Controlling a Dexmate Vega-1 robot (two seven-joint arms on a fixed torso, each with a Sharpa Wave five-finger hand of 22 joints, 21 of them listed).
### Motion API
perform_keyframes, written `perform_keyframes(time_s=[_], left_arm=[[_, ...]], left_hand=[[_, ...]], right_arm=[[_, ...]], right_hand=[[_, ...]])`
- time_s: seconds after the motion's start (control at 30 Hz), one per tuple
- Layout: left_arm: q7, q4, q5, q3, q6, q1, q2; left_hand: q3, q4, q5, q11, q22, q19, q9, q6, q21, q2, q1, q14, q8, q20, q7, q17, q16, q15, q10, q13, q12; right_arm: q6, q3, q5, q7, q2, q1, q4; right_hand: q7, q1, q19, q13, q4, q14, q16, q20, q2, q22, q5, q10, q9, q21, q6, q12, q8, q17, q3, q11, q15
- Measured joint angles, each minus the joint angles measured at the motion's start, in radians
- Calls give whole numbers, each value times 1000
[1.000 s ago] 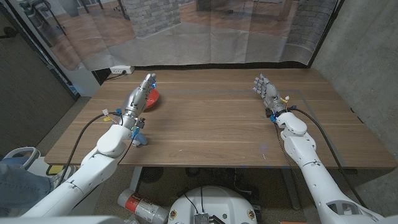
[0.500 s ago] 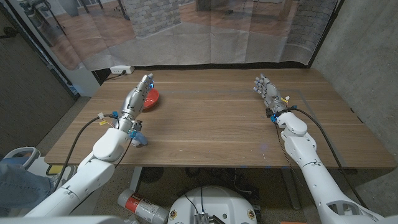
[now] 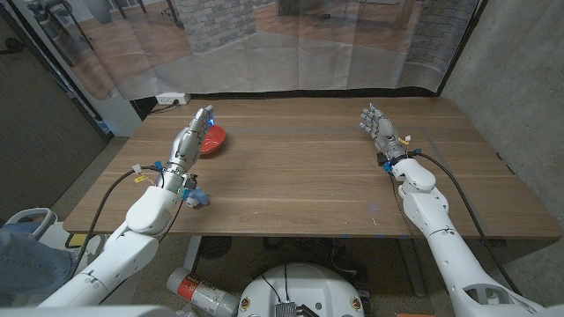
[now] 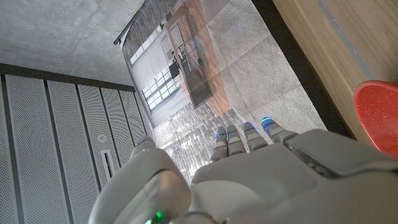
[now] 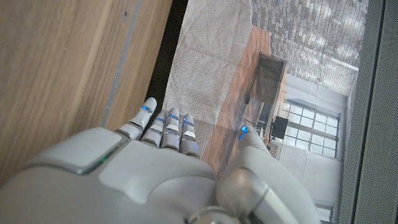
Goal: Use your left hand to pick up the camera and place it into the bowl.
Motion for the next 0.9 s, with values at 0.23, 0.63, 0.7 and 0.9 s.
perform_keyframes(time_s=[0.23, 0.63, 0.7, 0.9], left_arm=[[-2, -6, 2, -12, -22, 21, -5], [3, -24, 21, -35, -49, 63, -9], [17, -31, 40, -44, -61, 76, -9], [26, -41, 53, -61, -67, 103, -9]], left_hand=[[0, 0, 0, 4, 0, 0, 0, 2, 0, 5, 5, 0, 0, 0, -2, 0, 0, 0, 4, 0, 0], [0, 0, 0, 0, 0, 0, 0, 11, -4, 8, 8, 0, 0, 0, 0, 0, 0, 0, 7, 0, 0], [0, 0, 0, 0, 0, 0, 0, 11, -4, 9, 9, 4, 0, 0, 0, 0, 0, -4, 7, 0, 0], [0, 0, 0, -4, 0, 0, 0, 14, -12, 9, 9, 4, 0, 0, -3, 0, 0, -4, 11, 0, 0]], right_arm=[[1, 0, -1, 0, 0, 1, 1], [1, -4, -3, 2, 0, 4, 4], [1, -4, -3, 2, 0, 4, 4], [2, -9, -4, 3, 4, 5, 9]], right_hand=[[0, 0, 0, 0, 0, 0, 0, 0, 0, 0, 0, 0, 0, -4, 0, 0, 0, 0, 0, 0, 0], [0, 0, 6, 0, -6, 0, 0, -6, 0, 0, 0, 0, 0, -11, 0, 0, 0, 0, 0, 0, 0], [0, 0, 6, 0, -6, 0, 0, -6, 0, 0, 0, 0, 0, -11, 0, 0, 0, 0, 0, 0, 0], [0, 0, 6, 0, -6, 0, 0, -6, 0, 0, 0, 0, 0, -15, 0, 0, 0, 0, 0, 0, 0]])
